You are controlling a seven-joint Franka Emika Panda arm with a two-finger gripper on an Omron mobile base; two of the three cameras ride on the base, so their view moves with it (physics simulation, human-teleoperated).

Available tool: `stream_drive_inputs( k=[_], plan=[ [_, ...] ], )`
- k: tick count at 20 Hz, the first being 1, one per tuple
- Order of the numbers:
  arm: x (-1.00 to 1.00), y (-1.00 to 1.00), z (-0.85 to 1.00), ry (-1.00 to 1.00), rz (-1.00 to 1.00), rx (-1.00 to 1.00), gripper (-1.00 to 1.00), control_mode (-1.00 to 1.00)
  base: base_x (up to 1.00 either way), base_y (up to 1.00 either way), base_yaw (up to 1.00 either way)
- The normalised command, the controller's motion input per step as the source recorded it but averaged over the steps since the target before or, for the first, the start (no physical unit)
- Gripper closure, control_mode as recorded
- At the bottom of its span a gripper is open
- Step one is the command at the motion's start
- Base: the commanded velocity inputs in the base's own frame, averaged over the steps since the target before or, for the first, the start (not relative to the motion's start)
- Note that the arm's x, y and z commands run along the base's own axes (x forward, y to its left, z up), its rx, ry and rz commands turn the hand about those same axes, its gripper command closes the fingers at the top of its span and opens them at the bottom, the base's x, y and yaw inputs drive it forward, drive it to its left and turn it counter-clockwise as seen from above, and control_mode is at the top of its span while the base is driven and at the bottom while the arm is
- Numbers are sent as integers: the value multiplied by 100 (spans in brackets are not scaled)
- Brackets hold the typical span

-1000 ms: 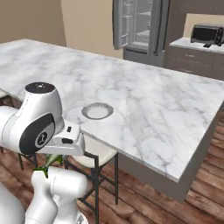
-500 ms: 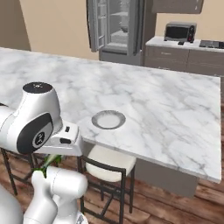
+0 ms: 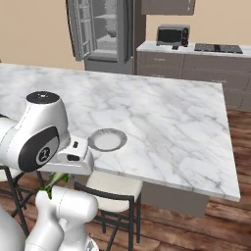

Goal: Take the fish from the fridge and place it on the digital scale on the counter by the fridge. Wait a few seconds for a reading, then move it to the plate on the dining counter.

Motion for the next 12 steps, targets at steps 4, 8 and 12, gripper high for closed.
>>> stream_drive_inputs(
  k=[4, 8, 12],
  plan=[
    [0, 0, 0, 0, 0, 0, 100, 100, 8, 31, -17],
    [0, 0, 0, 0, 0, 0, 100, 100, 5, 35, -17],
    [0, 0, 0, 0, 0, 0, 100, 100, 0, 2, -2]
  ],
)
